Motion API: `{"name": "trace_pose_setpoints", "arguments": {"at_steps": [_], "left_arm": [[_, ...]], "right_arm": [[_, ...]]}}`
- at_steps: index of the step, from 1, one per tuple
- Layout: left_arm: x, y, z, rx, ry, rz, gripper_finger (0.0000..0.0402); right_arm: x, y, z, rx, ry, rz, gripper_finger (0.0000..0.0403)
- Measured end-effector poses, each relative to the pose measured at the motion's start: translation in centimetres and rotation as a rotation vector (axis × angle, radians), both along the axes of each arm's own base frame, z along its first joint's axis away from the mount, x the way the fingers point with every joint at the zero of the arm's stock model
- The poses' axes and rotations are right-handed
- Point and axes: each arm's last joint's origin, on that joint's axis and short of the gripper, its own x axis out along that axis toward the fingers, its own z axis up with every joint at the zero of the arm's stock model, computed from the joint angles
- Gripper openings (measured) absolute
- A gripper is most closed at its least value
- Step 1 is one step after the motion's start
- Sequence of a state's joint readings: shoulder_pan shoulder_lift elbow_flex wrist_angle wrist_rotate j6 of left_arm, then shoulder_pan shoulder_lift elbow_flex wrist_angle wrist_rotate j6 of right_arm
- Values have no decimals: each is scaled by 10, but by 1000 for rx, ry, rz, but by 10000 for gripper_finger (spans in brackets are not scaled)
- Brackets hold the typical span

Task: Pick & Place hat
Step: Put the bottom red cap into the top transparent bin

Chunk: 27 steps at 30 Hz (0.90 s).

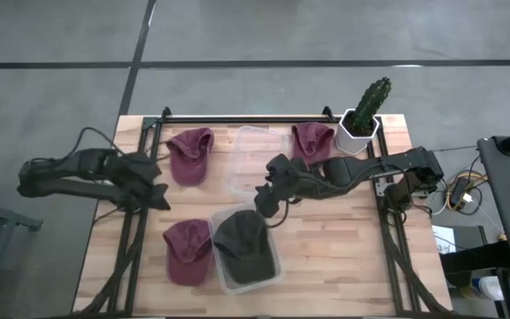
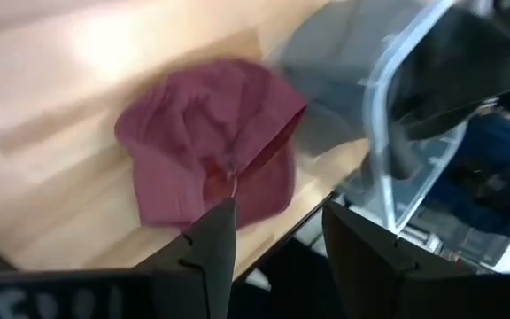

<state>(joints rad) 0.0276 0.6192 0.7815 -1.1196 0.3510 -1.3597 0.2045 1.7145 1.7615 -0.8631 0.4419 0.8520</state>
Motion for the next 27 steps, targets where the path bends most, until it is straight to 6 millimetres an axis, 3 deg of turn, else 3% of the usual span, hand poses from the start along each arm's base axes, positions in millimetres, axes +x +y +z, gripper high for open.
{"name": "trace_pose_setpoints", "arguments": {"at_steps": [6, 12, 20, 27], "left_arm": [[17, -13, -8, -101, 141, -86, 161], [31, -44, -18, -146, 296, -157, 161], [48, -96, -36, -133, 388, -207, 161], [50, -118, -62, -68, 498, -210, 161]], "right_arm": [[-3, -5, 5, -36, 3, 31, 208], [-7, -9, 11, -69, 3, 59, 208], [-10, -9, 16, -82, -2, 99, 208], [-10, -8, 15, -77, 7, 141, 208]]}}
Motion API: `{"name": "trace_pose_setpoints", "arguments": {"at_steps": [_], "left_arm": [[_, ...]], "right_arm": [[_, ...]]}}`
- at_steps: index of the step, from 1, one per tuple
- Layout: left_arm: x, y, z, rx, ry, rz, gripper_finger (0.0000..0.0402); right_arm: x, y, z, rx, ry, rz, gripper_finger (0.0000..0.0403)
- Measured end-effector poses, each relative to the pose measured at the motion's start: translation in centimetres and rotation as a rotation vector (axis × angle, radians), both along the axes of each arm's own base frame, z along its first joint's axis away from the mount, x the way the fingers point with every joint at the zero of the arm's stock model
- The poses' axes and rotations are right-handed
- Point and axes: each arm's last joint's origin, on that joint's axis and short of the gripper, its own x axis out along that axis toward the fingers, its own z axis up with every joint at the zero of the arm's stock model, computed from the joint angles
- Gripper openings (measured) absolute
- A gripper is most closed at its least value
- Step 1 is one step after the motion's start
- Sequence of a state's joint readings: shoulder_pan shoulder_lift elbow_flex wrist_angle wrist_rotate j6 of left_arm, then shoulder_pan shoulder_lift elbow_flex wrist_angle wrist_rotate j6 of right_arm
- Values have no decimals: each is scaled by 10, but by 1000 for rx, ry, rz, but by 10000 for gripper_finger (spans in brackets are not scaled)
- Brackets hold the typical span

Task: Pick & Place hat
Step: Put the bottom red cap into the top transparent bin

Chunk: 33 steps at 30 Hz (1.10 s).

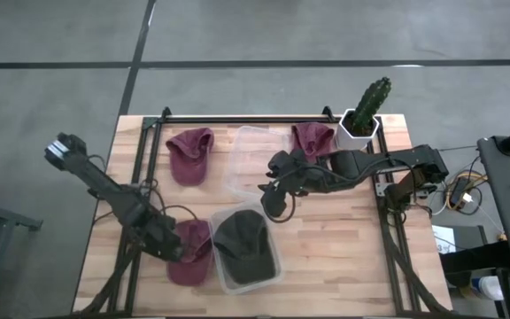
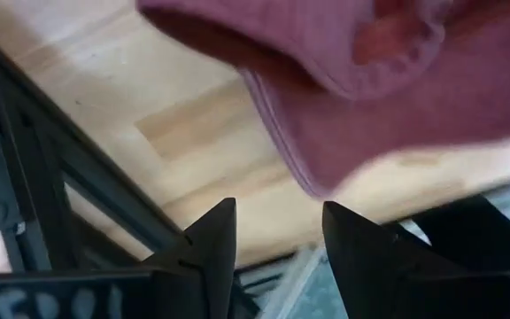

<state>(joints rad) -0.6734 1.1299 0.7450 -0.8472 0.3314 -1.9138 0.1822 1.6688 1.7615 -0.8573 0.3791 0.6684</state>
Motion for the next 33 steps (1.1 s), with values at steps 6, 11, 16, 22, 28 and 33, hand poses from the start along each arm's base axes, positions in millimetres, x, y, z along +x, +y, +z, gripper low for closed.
{"name": "trace_pose_setpoints", "arguments": {"at_steps": [6, 11, 16, 22, 28, 33], "left_arm": [[3, -3, -24, 16, -21, 11, 161], [1, -1, -34, 13, -22, 18, 161], [0, 0, -36, 19, -39, 23, 149], [2, 0, -36, 37, -62, 37, 51], [1, 2, -33, 55, -103, 74, 8], [-7, 12, -16, 162, -113, 111, 5]], "right_arm": [[0, 0, 0, -15, 9, 32, 208], [0, 1, 0, -11, 11, 39, 208], [0, 1, 0, -11, 11, 39, 208], [0, 1, 0, -15, 13, 41, 208], [0, 0, 0, -21, 14, 39, 208], [0, 0, 0, -21, 14, 39, 208]]}}
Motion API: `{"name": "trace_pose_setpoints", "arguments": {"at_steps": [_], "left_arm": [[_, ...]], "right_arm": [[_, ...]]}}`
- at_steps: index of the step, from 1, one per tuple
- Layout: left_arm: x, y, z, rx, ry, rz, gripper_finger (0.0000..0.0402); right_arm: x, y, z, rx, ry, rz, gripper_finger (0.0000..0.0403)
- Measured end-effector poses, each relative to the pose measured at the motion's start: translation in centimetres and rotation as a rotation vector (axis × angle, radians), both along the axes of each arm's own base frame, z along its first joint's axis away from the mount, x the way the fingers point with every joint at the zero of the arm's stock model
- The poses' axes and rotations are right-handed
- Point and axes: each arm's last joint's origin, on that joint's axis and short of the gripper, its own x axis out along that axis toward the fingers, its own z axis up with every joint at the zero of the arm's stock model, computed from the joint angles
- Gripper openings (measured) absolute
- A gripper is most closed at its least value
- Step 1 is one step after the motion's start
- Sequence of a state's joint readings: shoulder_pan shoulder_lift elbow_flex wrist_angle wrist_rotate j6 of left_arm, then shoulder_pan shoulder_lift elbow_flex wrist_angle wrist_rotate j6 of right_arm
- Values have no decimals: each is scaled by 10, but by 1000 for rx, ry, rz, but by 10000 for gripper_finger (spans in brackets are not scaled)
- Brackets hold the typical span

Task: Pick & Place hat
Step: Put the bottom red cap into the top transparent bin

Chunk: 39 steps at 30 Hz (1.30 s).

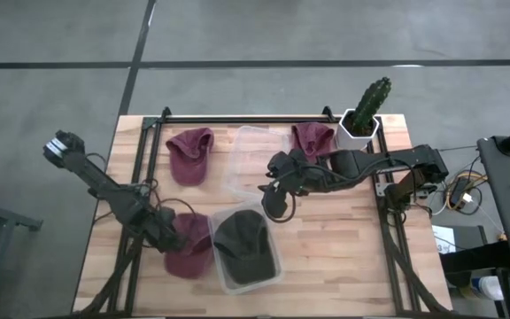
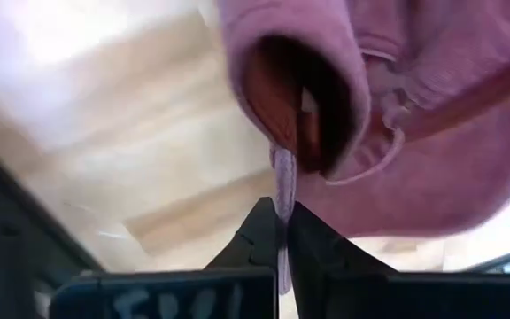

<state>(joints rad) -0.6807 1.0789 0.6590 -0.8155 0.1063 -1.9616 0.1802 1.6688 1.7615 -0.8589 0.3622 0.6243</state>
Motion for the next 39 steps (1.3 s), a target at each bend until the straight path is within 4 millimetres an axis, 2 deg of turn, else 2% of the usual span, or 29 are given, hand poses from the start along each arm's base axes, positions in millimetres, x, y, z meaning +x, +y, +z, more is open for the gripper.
{"name": "trace_pose_setpoints", "arguments": {"at_steps": [10, 17, 27, 33, 39], "left_arm": [[-26, 26, 55, 165, 5, 38, 4], [-41, 40, 79, 220, -7, 75, 4], [-47, 52, 111, 303, -133, 175, 4], [-49, 59, 132, 398, -275, 259, 4], [-49, 63, 143, 474, -373, 310, 3]], "right_arm": [[0, -1, 0, 0, 0, -3, 208], [0, -1, 0, 2, -3, -6, 208], [0, -1, 0, 16, -8, -19, 208], [1, -1, 1, 45, -24, -45, 208], [6, -1, 6, 64, -98, -43, 208]]}}
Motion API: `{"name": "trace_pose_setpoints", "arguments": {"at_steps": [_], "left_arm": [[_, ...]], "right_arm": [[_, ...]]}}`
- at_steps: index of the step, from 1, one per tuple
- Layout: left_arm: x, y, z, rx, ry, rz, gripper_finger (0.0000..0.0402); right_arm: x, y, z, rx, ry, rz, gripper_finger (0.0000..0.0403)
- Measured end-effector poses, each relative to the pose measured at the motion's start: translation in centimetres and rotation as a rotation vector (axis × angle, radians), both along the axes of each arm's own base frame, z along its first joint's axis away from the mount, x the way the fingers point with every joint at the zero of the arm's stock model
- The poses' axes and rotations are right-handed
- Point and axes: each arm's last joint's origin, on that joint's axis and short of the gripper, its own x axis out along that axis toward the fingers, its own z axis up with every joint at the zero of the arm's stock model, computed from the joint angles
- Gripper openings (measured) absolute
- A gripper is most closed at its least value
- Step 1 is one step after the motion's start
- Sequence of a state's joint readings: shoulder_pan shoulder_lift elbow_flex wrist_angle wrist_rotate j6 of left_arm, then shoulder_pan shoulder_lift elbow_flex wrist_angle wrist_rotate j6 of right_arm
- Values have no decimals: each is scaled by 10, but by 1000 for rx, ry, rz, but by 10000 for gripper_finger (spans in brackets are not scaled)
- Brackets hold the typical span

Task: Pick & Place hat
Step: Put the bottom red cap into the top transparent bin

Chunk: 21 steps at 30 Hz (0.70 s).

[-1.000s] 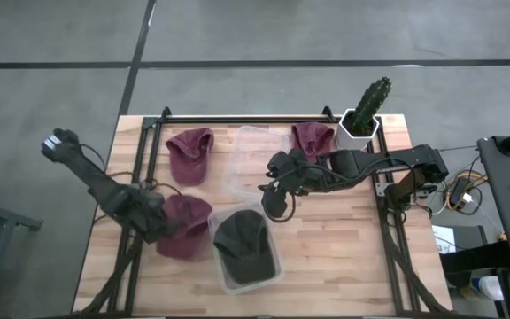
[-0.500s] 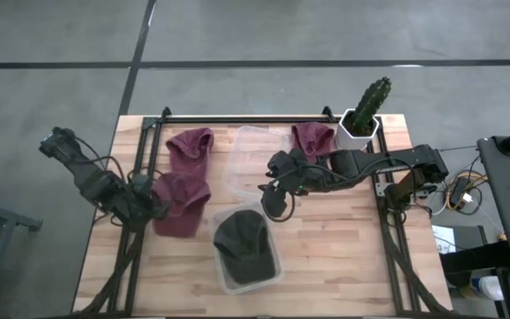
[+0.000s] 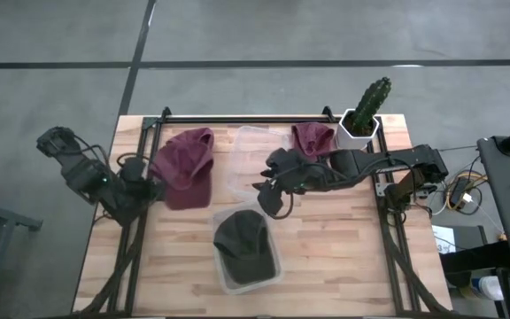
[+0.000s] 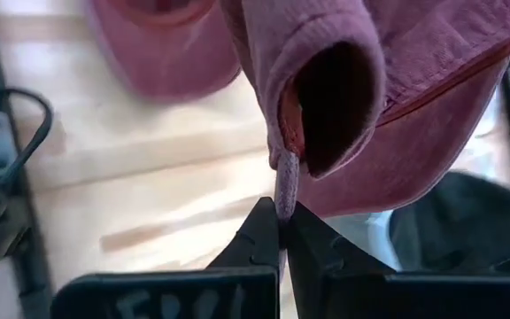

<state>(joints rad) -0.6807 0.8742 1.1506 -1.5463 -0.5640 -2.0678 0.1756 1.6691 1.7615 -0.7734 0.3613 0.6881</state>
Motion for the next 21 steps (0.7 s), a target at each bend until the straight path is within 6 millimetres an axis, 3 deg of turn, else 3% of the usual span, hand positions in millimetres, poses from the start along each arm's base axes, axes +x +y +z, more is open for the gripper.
{"name": "trace_pose_setpoints", "arguments": {"at_steps": [9, 21], "left_arm": [[4, 3, 13, 167, -152, 1, 3], [21, -5, 35, 354, -381, -56, 3]], "right_arm": [[12, 2, 16, 65, -200, 60, 208], [16, -10, 20, 83, -265, -15, 208]]}}
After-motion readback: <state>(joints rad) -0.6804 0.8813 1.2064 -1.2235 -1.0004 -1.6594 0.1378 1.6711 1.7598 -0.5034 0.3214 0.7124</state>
